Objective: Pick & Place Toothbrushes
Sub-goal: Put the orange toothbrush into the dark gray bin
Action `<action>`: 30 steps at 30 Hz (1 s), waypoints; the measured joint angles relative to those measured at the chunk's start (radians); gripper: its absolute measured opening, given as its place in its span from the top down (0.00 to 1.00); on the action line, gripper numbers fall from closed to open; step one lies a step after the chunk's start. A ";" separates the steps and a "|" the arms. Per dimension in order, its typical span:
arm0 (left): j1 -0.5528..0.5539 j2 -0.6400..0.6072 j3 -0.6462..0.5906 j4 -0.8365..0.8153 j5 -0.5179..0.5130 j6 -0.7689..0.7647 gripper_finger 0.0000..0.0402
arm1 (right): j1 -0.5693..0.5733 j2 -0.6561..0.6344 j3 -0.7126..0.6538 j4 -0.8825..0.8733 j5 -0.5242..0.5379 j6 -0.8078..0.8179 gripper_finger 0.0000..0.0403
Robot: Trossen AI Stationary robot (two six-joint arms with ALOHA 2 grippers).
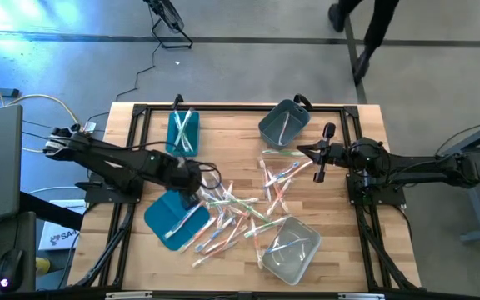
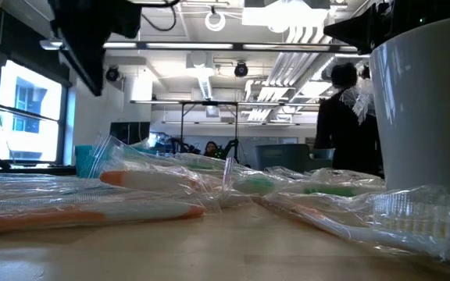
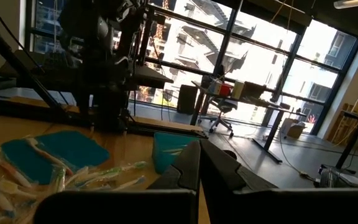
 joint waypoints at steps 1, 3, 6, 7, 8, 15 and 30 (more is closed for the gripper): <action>0.000 0.006 0.000 -0.012 0.031 -0.013 0.66 | 0.000 0.000 0.000 -0.001 0.000 0.000 0.99; 0.000 0.012 0.000 -0.038 0.074 -0.048 0.66 | 0.000 0.000 0.000 -0.003 0.000 0.000 0.99; -0.015 0.016 -0.001 -0.070 0.105 -0.101 0.66 | 0.000 0.000 0.000 -0.006 0.000 0.000 0.99; -0.023 0.019 0.000 -0.069 0.106 -0.110 0.66 | 0.000 0.000 0.000 -0.007 0.000 0.000 0.99; -0.035 0.020 -0.001 -0.071 0.113 -0.118 0.66 | 0.000 0.000 0.000 -0.006 0.000 0.000 0.99; -0.121 0.018 -0.001 -0.060 0.128 -0.237 0.66 | 0.000 0.000 0.000 -0.008 0.000 0.000 0.99; -0.144 0.018 -0.001 -0.021 0.117 -0.237 0.66 | 0.000 0.000 0.000 -0.024 0.000 0.001 0.99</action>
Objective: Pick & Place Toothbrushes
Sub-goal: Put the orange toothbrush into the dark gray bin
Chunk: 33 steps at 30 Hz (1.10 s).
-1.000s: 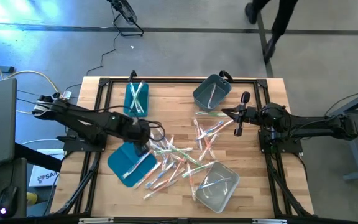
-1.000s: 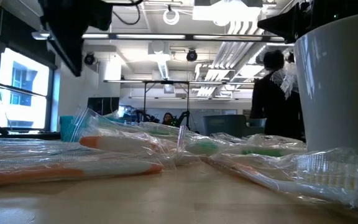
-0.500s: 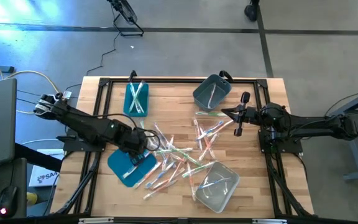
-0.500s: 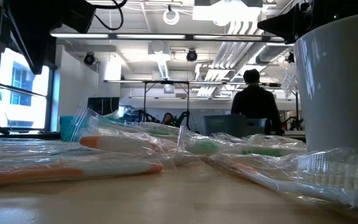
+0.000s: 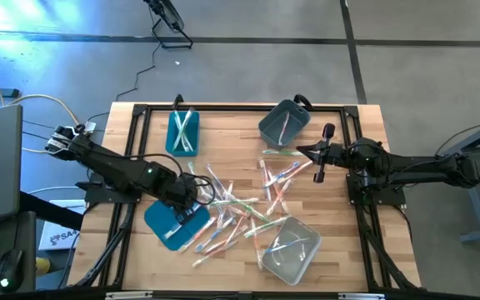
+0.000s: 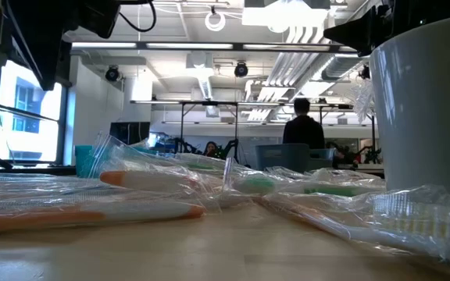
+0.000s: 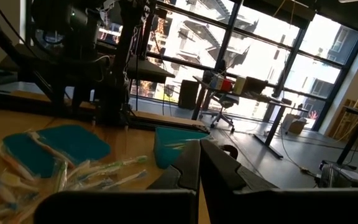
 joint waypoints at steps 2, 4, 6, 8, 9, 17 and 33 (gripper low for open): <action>0.000 0.000 0.000 0.003 -0.008 -0.001 0.66 | 0.000 0.000 0.000 0.000 0.000 0.000 0.99; 0.000 0.000 0.000 0.020 -0.014 -0.003 0.66 | 0.000 0.000 0.000 0.000 0.000 0.000 0.99; 0.000 0.003 0.000 0.045 -0.024 -0.004 0.66 | 0.000 0.000 0.000 0.000 0.000 0.000 0.99; 0.000 0.020 0.000 0.061 -0.025 -0.004 0.66 | 0.000 0.000 0.000 0.000 0.000 0.000 0.99; 0.000 0.032 -0.001 0.059 -0.026 -0.004 0.66 | 0.000 0.000 0.000 0.000 0.000 0.000 0.99; 0.000 0.187 -0.001 0.055 0.012 -0.003 0.66 | 0.000 0.000 0.000 -0.001 0.000 0.000 0.99; 0.000 0.372 -0.002 0.102 0.064 -0.031 0.66 | 0.000 0.000 0.000 -0.013 0.000 0.023 0.99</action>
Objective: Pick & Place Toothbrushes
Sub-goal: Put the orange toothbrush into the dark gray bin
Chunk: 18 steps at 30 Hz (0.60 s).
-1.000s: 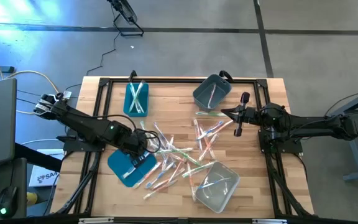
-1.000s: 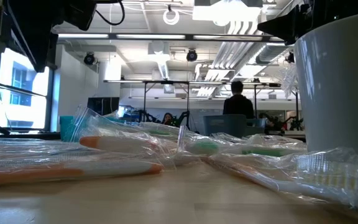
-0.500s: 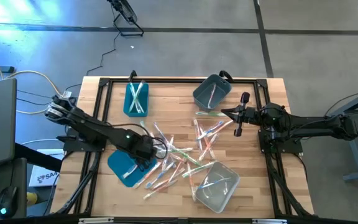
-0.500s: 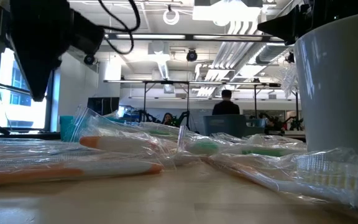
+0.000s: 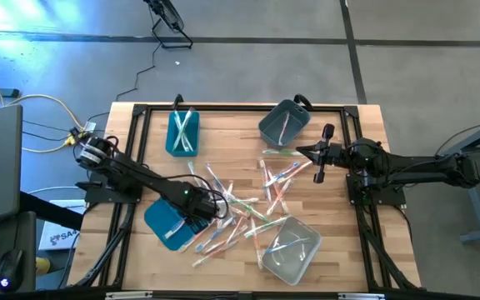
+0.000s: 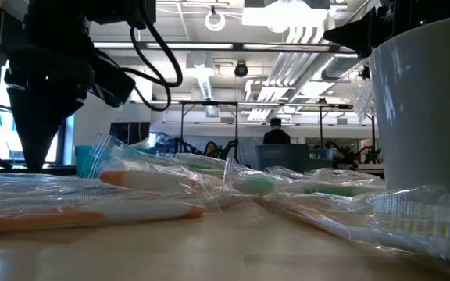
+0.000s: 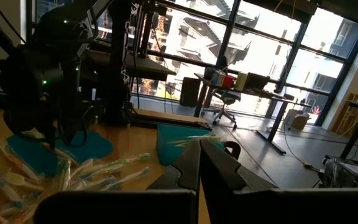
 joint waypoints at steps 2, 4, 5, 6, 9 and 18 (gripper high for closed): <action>0.000 0.010 0.000 0.007 0.000 -0.002 0.66 | 0.000 0.000 0.000 -0.003 0.000 0.000 0.99; 0.000 0.011 0.000 0.008 0.000 -0.002 0.66 | 0.000 0.000 0.000 -0.003 0.000 0.000 0.99; 0.000 0.010 -0.002 0.021 -0.001 -0.002 0.66 | 0.000 0.000 0.000 -0.005 0.000 0.000 0.99; 0.000 0.010 -0.007 0.041 -0.001 -0.003 0.66 | 0.000 0.000 0.000 -0.005 0.000 0.000 0.99; 0.000 0.010 -0.027 0.071 -0.004 -0.014 0.66 | 0.000 0.000 0.000 -0.009 0.000 0.000 0.99; 0.000 0.010 -0.090 0.145 0.005 -0.051 0.66 | 0.000 0.000 0.000 -0.011 0.000 0.026 0.99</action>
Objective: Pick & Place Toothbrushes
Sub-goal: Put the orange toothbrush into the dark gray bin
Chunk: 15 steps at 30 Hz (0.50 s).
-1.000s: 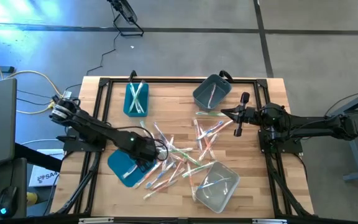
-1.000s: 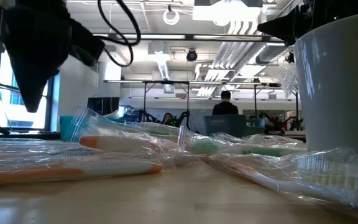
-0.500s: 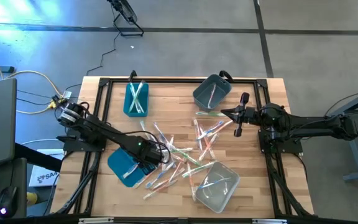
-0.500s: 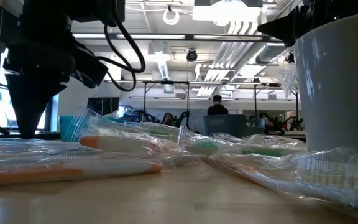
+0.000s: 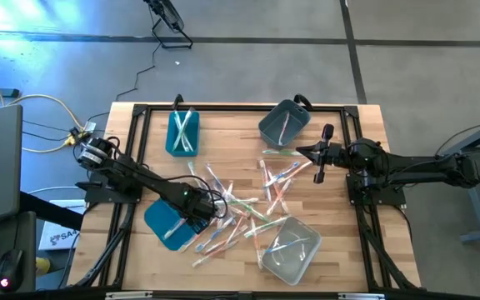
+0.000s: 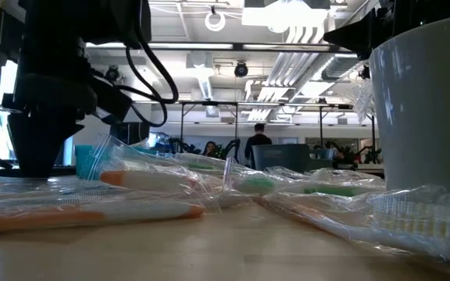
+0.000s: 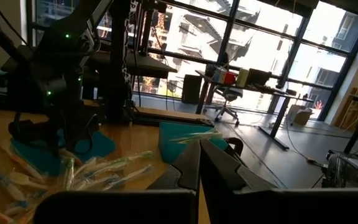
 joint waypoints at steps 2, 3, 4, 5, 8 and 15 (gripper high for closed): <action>0.000 0.000 0.000 0.004 0.010 0.001 0.66 | 0.000 0.000 0.000 0.000 0.000 0.000 0.99; 0.000 0.000 0.000 0.005 0.011 0.000 0.66 | 0.000 0.000 0.000 0.000 0.000 0.000 0.99; 0.000 0.000 0.000 0.004 0.011 0.000 0.66 | 0.000 0.000 0.000 0.000 0.000 0.000 0.99; 0.000 0.000 0.000 0.003 0.011 0.000 0.66 | 0.000 0.000 0.000 0.001 0.000 0.000 0.99; 0.000 0.000 0.000 0.003 0.011 0.000 0.66 | 0.000 0.000 0.000 0.000 0.000 0.000 0.99; 0.000 0.000 0.000 0.003 0.011 -0.002 0.76 | 0.000 0.000 0.000 0.001 0.000 0.000 0.99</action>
